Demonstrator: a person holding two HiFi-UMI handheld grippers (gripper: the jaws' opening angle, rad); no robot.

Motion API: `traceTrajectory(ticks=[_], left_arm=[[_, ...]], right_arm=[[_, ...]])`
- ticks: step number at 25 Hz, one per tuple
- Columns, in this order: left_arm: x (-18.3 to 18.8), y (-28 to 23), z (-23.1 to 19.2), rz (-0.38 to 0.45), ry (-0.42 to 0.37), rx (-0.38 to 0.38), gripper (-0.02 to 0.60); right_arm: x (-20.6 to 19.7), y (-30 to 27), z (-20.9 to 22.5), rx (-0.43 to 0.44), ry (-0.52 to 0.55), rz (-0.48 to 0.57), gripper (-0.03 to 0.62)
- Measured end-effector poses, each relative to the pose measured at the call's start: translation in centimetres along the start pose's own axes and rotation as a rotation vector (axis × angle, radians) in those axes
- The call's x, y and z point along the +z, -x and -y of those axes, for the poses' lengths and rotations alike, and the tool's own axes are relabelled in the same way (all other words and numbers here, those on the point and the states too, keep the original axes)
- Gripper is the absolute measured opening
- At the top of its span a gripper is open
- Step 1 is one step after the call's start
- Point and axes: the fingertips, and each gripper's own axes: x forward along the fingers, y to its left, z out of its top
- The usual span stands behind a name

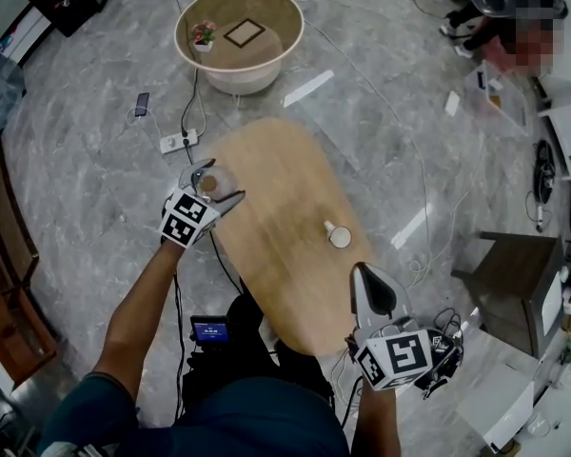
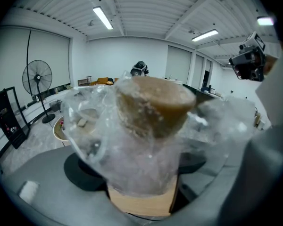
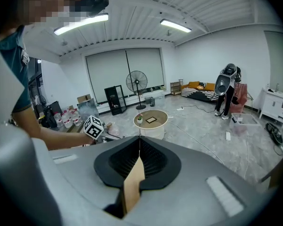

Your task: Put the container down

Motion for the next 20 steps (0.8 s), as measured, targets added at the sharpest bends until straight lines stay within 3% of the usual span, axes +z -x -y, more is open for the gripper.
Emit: traceTrajectory(ticks=[20], left_arm=[[-8.7, -8.1, -2.8, -0.129, 0.095, -0.006, 0.403]], right_arm=[[-4.0, -3.6, 0.3, 0.010, -0.053, -0.103, 0.011]])
